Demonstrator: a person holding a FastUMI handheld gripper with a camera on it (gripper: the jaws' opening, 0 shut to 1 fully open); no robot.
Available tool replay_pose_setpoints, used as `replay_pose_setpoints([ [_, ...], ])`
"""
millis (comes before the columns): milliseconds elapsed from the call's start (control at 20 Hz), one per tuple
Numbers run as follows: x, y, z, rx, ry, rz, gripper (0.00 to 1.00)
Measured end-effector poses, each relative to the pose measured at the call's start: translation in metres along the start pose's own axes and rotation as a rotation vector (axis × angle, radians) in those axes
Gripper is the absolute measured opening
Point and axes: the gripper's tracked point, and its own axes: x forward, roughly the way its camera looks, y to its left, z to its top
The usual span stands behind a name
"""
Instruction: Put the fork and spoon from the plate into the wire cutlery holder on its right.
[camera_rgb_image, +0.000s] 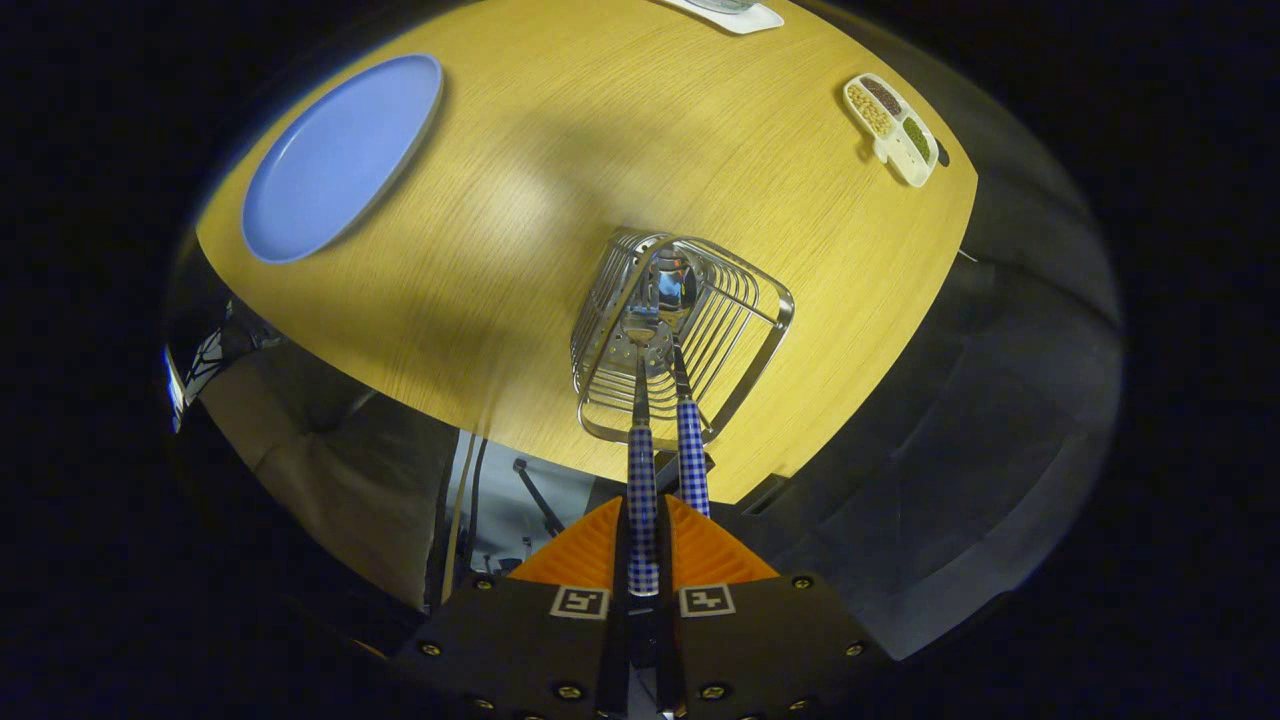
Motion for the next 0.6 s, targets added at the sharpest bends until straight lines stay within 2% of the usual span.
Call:
replay_pose_setpoints([
  [100, -0.007, -0.002, 0.001, 0.021, -0.026, -0.012, 0.12],
  [250, -0.022, -0.003, 0.002, 0.074, -0.103, -0.038, 0.42],
  [300, -0.025, -0.003, -0.001, 0.089, -0.125, -0.043, 0.59],
  [350, -0.036, -0.003, 0.001, 0.110, -0.151, -0.043, 1.00],
  [400, -0.042, 0.001, -0.001, 0.127, -0.176, -0.038, 0.95],
  [600, -0.054, 0.020, 0.004, 0.209, -0.316, -0.005, 0.96],
])
